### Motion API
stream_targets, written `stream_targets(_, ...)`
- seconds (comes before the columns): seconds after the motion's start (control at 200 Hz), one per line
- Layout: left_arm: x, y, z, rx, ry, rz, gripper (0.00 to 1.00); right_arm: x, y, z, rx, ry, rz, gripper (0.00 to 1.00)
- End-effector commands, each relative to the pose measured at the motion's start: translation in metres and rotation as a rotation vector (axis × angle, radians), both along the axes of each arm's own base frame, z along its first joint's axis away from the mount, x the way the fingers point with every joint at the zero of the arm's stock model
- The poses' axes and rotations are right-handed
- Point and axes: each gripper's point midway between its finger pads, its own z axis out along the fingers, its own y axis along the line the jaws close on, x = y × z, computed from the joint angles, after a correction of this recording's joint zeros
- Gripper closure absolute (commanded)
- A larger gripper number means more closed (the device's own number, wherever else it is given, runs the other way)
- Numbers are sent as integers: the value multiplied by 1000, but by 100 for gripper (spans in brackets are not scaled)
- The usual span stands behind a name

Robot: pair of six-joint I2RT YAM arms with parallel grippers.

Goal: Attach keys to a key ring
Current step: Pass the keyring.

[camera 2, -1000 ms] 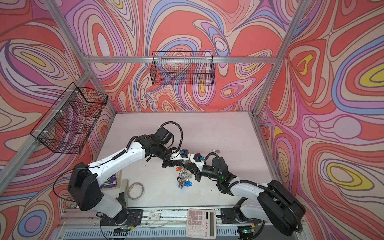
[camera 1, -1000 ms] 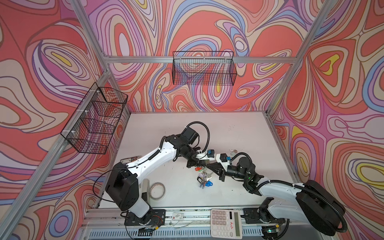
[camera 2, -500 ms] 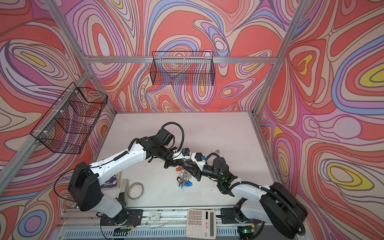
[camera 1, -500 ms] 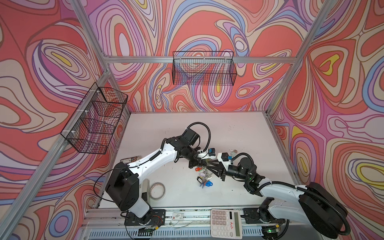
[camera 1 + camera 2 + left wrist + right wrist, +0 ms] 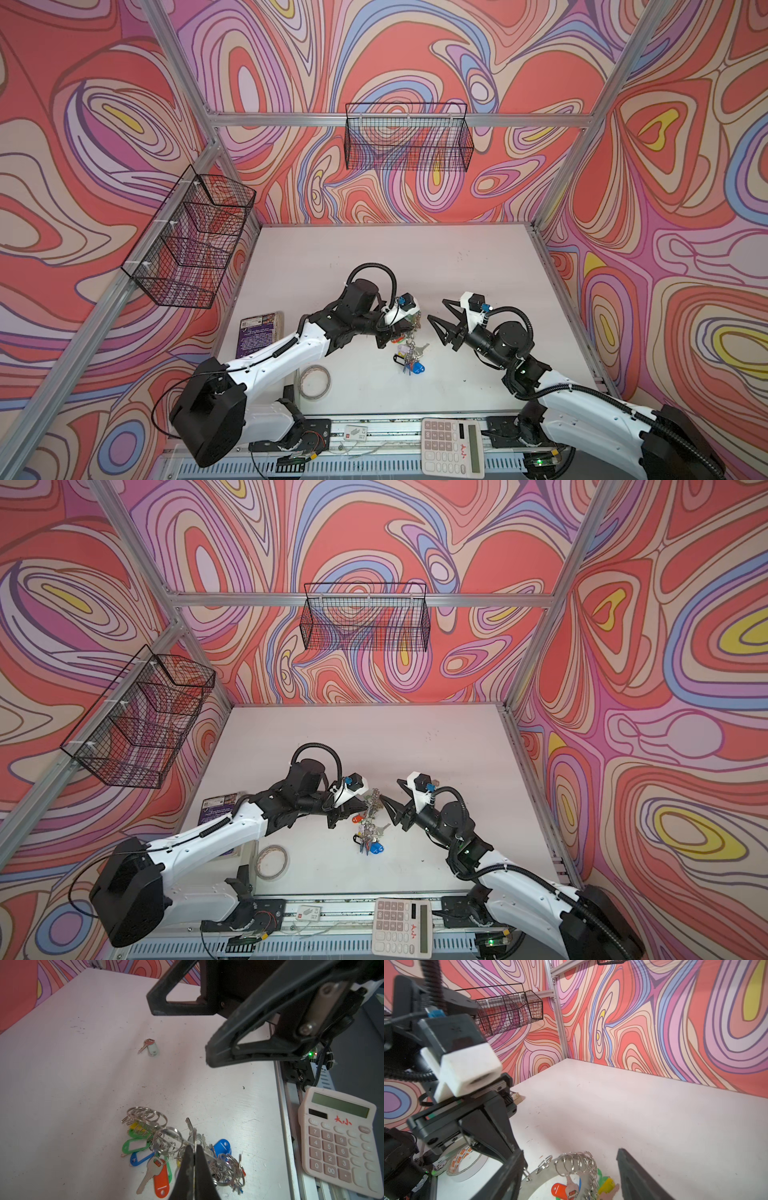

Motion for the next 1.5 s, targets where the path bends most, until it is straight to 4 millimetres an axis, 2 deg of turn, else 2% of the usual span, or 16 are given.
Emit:
stream_targets(0.0, 14, -9, 61, -245, -99, 79, 100, 11, -5, 1, 2, 51, -57, 26)
stream_targets(0.245, 21, -1, 83, -439, -107, 183, 100, 19, 1, 8, 21, 112, -34, 28)
stream_targets(0.481, 18, 0, 100, -572, -128, 198, 100, 26, 7, 10, 67, 198, 47, 30)
stream_targets(0.591, 16, 0, 120, -678, -147, 189, 100, 27, 14, 11, 70, 221, 78, 30)
stream_targets(0.601, 15, 1, 109, -665, -131, 194, 100, 27, 14, 12, 72, 221, 81, 30)
stream_targets(0.616, 14, 2, 107, -670, -130, 193, 100, 27, 15, 13, 75, 219, 85, 29)
stream_targets(0.761, 10, -1, 117, -738, -163, 168, 100, 26, 17, 24, 109, 200, 112, 26)
stream_targets(0.896, 10, -3, 127, -794, -204, 164, 100, 29, 14, 25, 126, 216, 116, 25)
stream_targets(1.192, 1, -22, 118, -739, -294, 93, 100, 39, -7, 32, 210, 253, 105, 26)
stream_targets(1.207, 1, -25, 131, -761, -322, 83, 100, 39, -7, 32, 216, 255, 108, 26)
stream_targets(1.242, 0, -27, 134, -761, -343, 74, 100, 38, -9, 37, 235, 249, 118, 27)
stream_targets(1.362, -5, -33, 136, -747, -403, 52, 100, 37, -17, 43, 282, 245, 139, 27)
stream_targets(1.492, -6, -38, 129, -717, -448, 38, 100, 39, -19, 40, 294, 265, 148, 28)
